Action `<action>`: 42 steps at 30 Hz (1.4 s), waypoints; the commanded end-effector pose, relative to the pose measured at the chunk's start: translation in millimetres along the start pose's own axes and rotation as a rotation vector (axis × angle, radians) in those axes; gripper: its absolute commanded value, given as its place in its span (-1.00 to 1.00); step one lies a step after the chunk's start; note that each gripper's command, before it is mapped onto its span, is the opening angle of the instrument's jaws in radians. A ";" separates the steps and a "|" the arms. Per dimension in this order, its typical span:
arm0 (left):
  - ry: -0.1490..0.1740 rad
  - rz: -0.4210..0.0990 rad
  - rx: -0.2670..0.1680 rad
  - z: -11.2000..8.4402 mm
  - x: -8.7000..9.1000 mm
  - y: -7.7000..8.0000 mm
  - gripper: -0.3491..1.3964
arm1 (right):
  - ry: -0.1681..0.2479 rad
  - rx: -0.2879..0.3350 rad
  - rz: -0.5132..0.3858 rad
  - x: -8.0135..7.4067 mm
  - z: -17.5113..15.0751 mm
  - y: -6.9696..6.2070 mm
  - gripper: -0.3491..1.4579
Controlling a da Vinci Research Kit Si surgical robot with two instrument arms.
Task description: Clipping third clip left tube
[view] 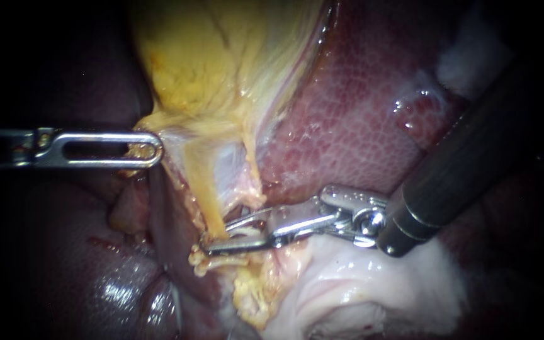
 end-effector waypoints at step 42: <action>0.005 -0.001 0.000 -0.7 -0.1 -0.4 -1.00 | 0.016 -0.038 0.016 1.7 -3.3 0.0 -0.05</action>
